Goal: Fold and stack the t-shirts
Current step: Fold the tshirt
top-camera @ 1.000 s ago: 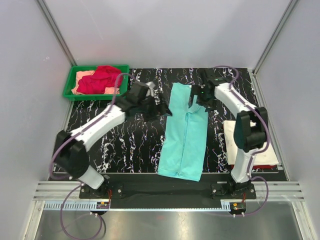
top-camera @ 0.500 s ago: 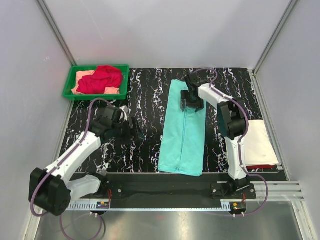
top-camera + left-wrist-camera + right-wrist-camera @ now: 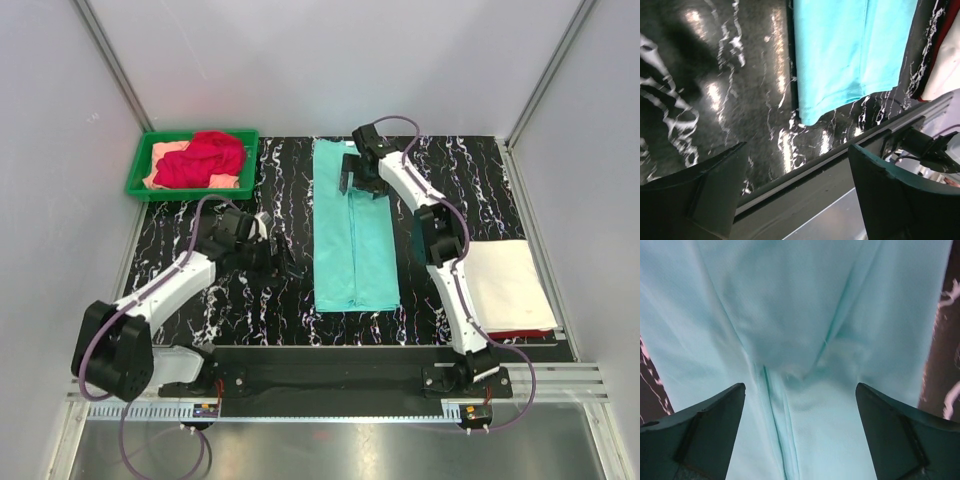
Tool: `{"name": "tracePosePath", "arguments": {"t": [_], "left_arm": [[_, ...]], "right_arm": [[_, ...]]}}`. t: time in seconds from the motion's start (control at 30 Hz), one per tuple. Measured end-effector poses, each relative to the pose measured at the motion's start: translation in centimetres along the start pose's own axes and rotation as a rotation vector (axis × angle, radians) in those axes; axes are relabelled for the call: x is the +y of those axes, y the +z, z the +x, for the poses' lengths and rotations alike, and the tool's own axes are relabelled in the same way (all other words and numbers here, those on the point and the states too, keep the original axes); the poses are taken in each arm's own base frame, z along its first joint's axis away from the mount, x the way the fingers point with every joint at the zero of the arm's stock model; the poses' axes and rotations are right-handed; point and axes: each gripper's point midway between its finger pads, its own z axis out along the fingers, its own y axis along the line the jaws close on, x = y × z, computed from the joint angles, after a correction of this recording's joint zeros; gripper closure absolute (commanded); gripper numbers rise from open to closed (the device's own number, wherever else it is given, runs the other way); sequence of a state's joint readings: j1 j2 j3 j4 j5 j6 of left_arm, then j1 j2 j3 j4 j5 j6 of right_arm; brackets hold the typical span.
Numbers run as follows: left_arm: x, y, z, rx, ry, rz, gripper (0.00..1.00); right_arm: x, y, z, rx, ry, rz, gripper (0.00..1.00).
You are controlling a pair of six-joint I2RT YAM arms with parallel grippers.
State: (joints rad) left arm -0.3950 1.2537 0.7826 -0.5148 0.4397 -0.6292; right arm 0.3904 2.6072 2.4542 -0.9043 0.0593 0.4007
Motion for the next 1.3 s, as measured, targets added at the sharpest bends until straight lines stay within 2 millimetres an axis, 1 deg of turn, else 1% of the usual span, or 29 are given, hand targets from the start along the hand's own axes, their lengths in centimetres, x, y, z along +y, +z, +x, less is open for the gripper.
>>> {"name": "tracePosePath", "arguments": {"t": [0.07, 0.13, 0.17, 0.2, 0.23, 0.27, 0.3, 0.33, 0.4, 0.43, 0.47, 0.5, 0.53, 0.57, 0.63, 0.7, 0.73, 0.77, 0.8, 0.83, 0.97, 1.03, 1.17, 1.2, 1.3], "left_arm": [[-0.2, 1.3, -0.1, 0.027, -0.005, 0.019, 0.2], [-0.1, 2.8, 0.4, 0.071, -0.007, 0.015, 0.24], [-0.2, 3.6, 0.7, 0.098, -0.011, 0.014, 0.29], [-0.3, 4.4, 1.0, 0.119, -0.014, 0.013, 0.31], [-0.3, 5.1, 1.4, 0.139, -0.018, 0.011, 0.33], [-0.3, 5.7, 1.8, 0.157, -0.024, 0.01, 0.34], [-0.4, 6.2, 2.2, 0.172, -0.028, 0.006, 0.34], [-0.4, 6.8, 2.6, 0.185, -0.034, 0.002, 0.35], [-0.5, 7.6, 3.4, 0.211, -0.045, -0.006, 0.37], [-0.5, 7.9, 3.7, 0.22, -0.052, -0.012, 0.39], [-0.7, 8.1, 4.0, 0.226, -0.059, -0.014, 0.41], [-0.8, 8.3, 4.2, 0.23, -0.064, -0.017, 0.42], [-0.9, 8.4, 4.4, 0.232, -0.068, -0.019, 0.43], [-1.1, 8.5, 4.6, 0.234, -0.07, -0.022, 0.43], [-1.1, 8.6, 4.7, 0.23, -0.076, -0.029, 0.45], [-1.0, 8.8, 4.8, 0.225, -0.085, -0.037, 0.46], [-0.8, 8.9, 4.8, 0.223, -0.092, -0.042, 0.46], [-0.6, 8.9, 5.0, 0.223, -0.1, -0.05, 0.46], [-0.5, 8.9, 5.0, 0.222, -0.107, -0.055, 0.46], [-0.5, 9.0, 5.0, 0.22, -0.113, -0.057, 0.46], [-0.6, 9.1, 5.0, 0.214, -0.129, -0.057, 0.46], [-0.7, 9.2, 5.0, 0.211, -0.128, -0.053, 0.47], [-0.9, 9.4, 5.1, 0.211, -0.129, -0.048, 0.48], [-1.0, 9.4, 5.1, 0.21, -0.131, -0.048, 0.5], [-0.9, 9.5, 5.2, 0.207, -0.132, -0.049, 0.52]], "right_arm": [[-0.6, -1.4, 0.9, 0.033, -0.014, 0.017, 0.0], [-1.4, -3.9, 1.8, 0.067, -0.046, 0.034, 0.0], [-1.8, -5.5, 2.2, 0.074, -0.067, 0.037, 0.0], [-2.2, -7.4, 2.8, 0.085, -0.086, 0.037, 0.0], [-2.6, -9.6, 3.3, 0.09, -0.1, 0.029, 0.0], [-2.9, -11.2, 4.0, 0.095, -0.106, 0.015, 0.01], [-3.1, -13.2, 4.8, 0.085, -0.107, -0.018, 0.03], [-3.7, -15.4, 6.1, 0.087, -0.102, -0.047, 0.06], [-5.0, -19.1, 9.0, 0.083, -0.068, -0.124, 0.21], [-5.9, -20.5, 10.3, 0.079, -0.036, -0.159, 0.27], [-6.9, -21.4, 11.8, 0.078, 0.002, -0.193, 0.32], [-7.7, -21.7, 13.0, 0.072, 0.041, -0.225, 0.42], [-8.6, -21.7, 14.4, 0.086, 0.074, -0.232, 0.42], [-9.3, -21.2, 16.2, 0.108, 0.111, -0.246, 0.42], [-10.1, -19.7, 20.5, 0.202, 0.164, -0.257, 0.38], [-10.5, -18.4, 24.4, 0.3, 0.207, -0.26, 0.34], [-10.7, -18.1, 25.9, 0.343, 0.227, -0.26, 0.31], [-10.8, -17.8, 26.8, 0.367, 0.24, -0.259, 0.31], [-10.8, -17.6, 27.3, 0.381, 0.249, -0.259, 0.31], [-10.7, -17.4, 27.4, 0.384, 0.257, -0.265, 0.32], [-10.3, -16.4, 26.5, 0.347, 0.275, -0.299, 0.34], [-10.2, -16.0, 26.3, 0.336, 0.283, -0.314, 0.34], [-10.5, -15.4, 27.0, 0.352, 0.296, -0.308, 0.35], [-10.4, -15.3, 27.2, 0.36, 0.302, -0.313, 0.35], [-10.4, -15.3, 27.2, 0.361, 0.307, -0.324, 0.36]]}}
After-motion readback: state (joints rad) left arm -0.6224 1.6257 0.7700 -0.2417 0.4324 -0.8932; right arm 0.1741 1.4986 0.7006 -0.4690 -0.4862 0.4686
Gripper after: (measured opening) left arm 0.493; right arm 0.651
